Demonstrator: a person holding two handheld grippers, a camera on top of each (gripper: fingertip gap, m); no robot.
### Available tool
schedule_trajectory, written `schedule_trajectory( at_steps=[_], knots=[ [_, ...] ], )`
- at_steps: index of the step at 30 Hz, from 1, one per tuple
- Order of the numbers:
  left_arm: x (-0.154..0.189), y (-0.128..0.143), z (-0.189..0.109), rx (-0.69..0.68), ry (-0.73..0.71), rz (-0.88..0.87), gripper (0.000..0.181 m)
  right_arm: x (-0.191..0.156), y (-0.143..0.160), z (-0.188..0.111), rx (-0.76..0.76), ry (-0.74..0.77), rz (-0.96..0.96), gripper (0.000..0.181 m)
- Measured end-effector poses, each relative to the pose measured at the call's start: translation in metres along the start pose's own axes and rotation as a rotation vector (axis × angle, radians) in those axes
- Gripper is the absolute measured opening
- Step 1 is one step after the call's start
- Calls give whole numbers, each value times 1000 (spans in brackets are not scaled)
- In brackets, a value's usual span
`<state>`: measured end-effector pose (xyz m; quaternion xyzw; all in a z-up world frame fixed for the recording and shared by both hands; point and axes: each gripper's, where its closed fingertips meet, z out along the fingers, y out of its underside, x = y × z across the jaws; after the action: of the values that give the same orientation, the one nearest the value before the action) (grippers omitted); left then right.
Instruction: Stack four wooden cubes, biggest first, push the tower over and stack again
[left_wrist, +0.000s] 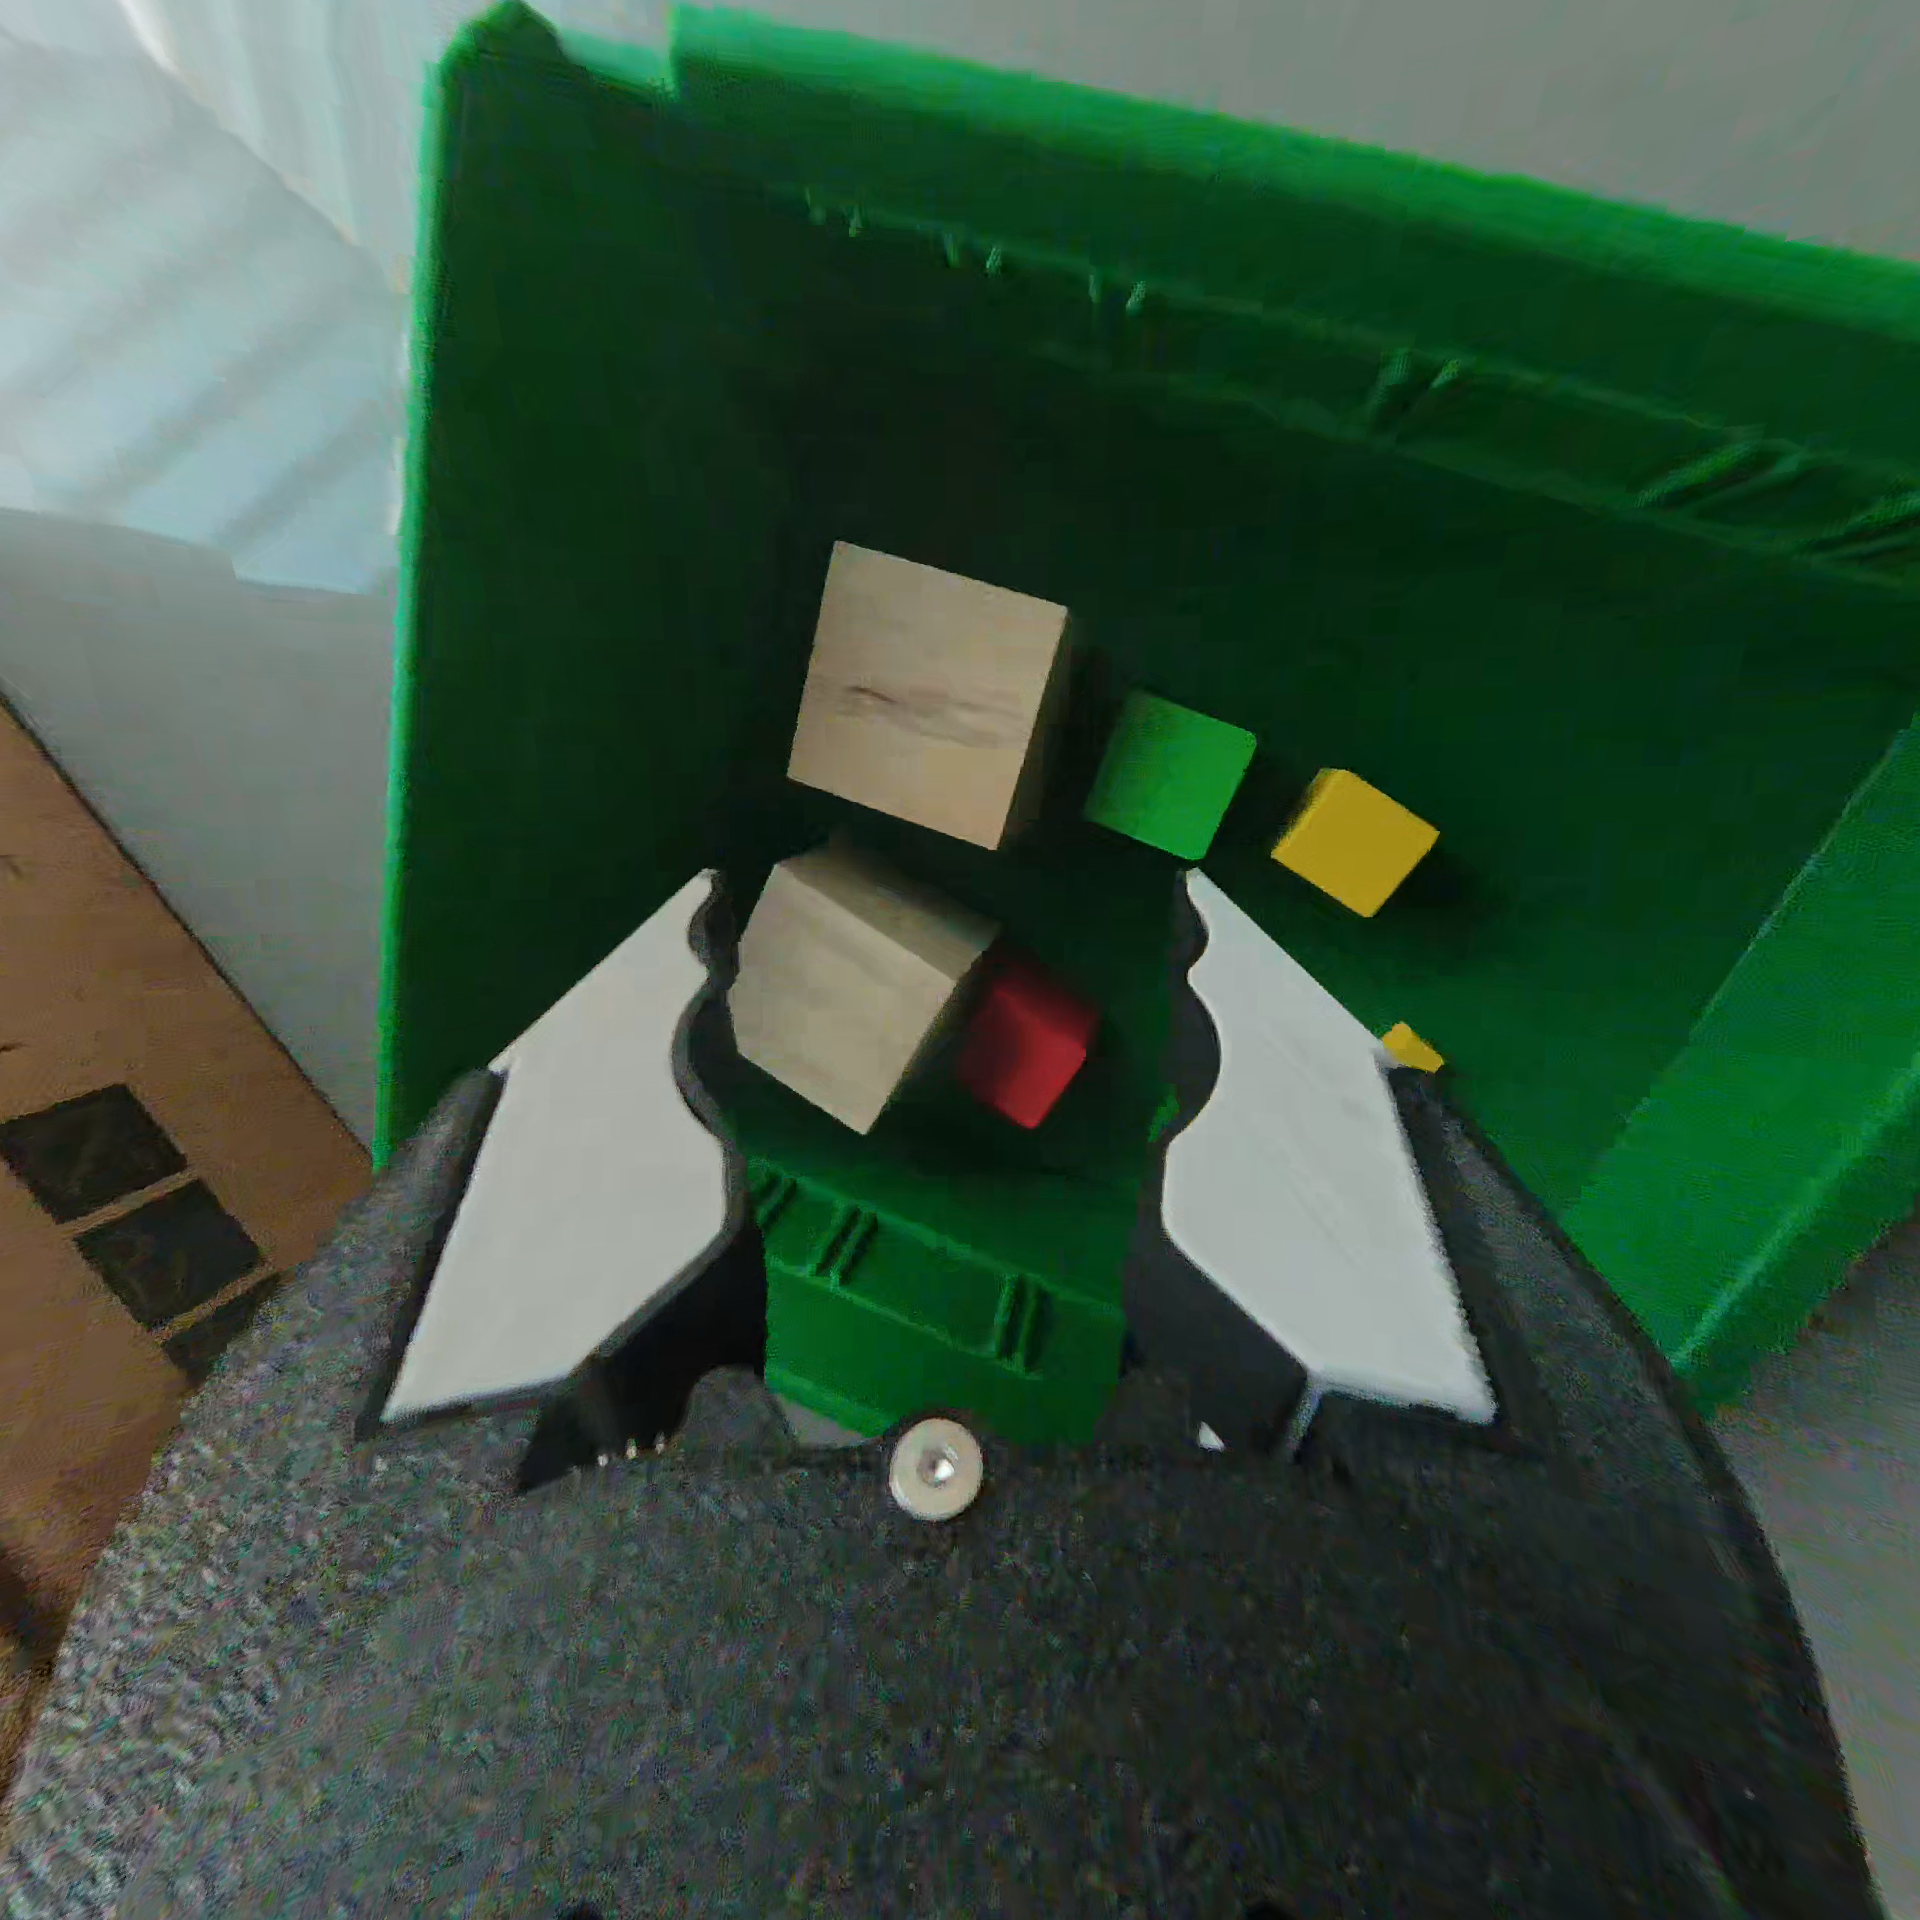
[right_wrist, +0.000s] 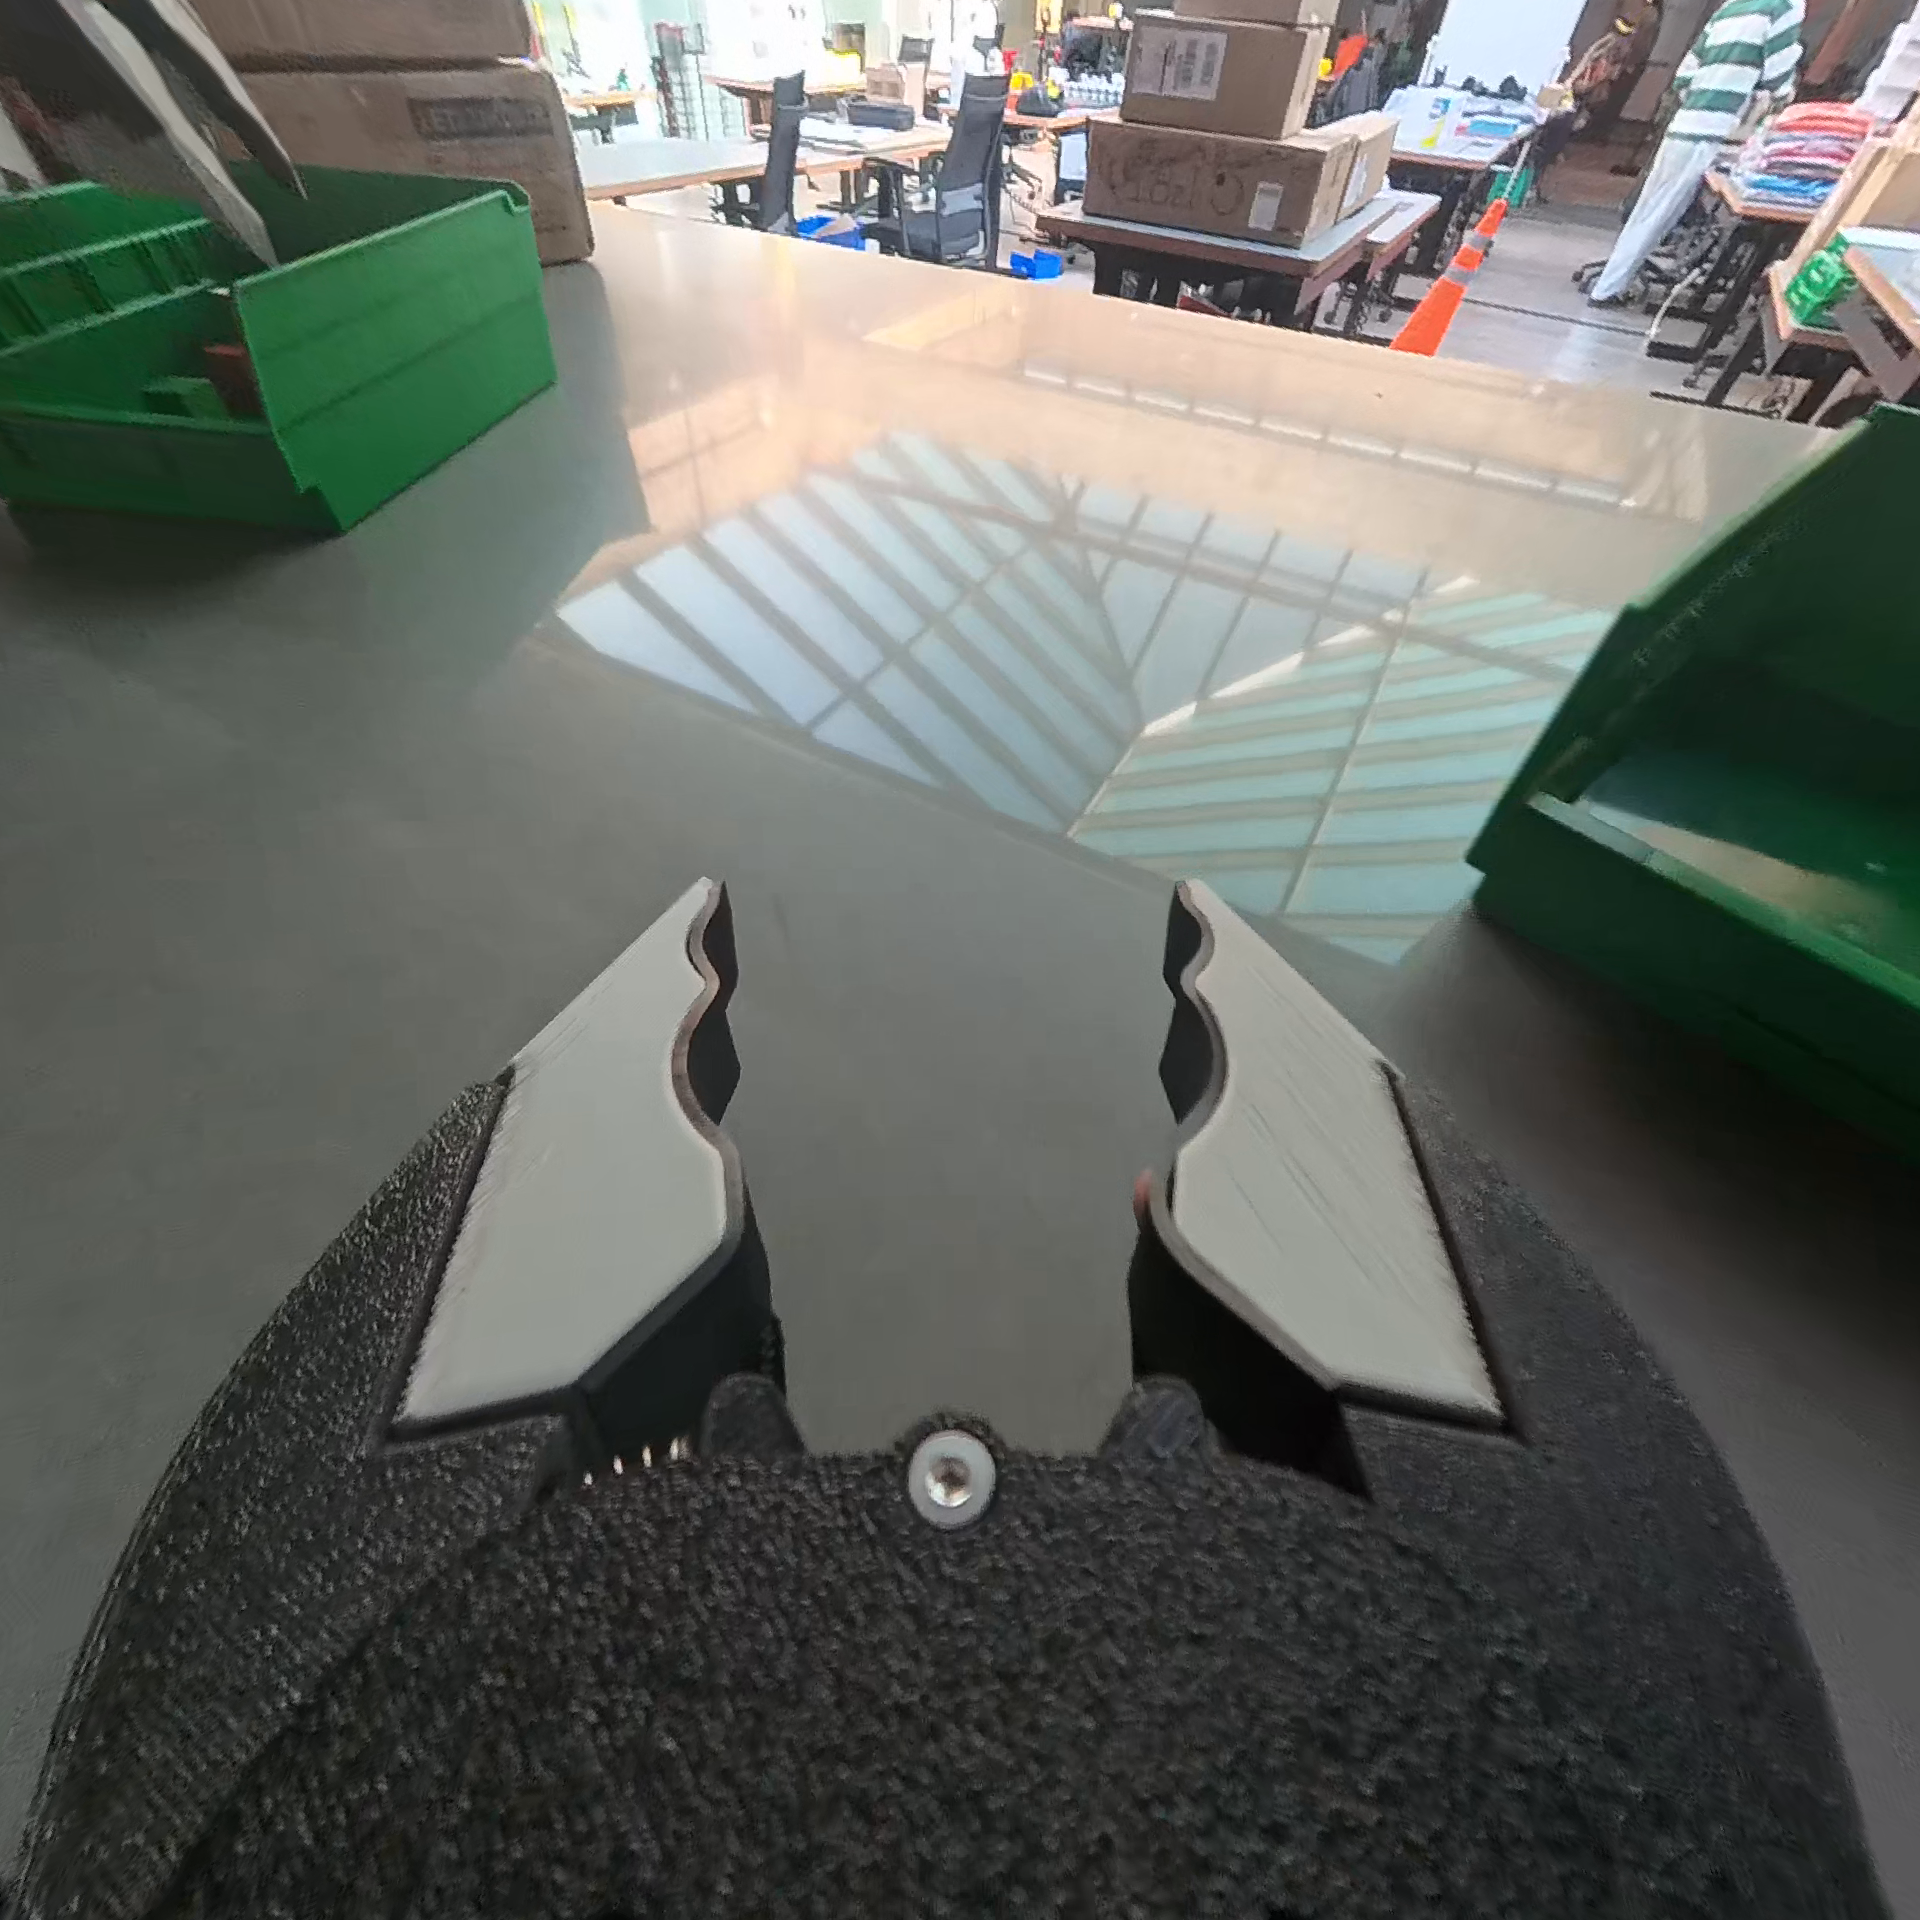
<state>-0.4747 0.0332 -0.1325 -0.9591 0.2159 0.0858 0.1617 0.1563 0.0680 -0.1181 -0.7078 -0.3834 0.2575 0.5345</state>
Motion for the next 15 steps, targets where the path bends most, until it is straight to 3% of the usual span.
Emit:
schedule_trajectory(
  at_steps=[7,9,10,13,15],
  knots=[
    [-16,-15,46,-76,172,-8,86,22,7,-14,-35,78,28,80],
    [-13,-17,56,-99,218,4,74,24,8,-13,-41,90,30,79],
    [-9,-17,58,-106,254,3,60,25,9,-12,-45,93,30,78],
    [-17,-22,43,-106,213,54,59,25,11,-9,-59,96,23,77],
    [-21,-32,8,-57,161,83,58,25,12,-12,-60,104,15,77]
  ],
)
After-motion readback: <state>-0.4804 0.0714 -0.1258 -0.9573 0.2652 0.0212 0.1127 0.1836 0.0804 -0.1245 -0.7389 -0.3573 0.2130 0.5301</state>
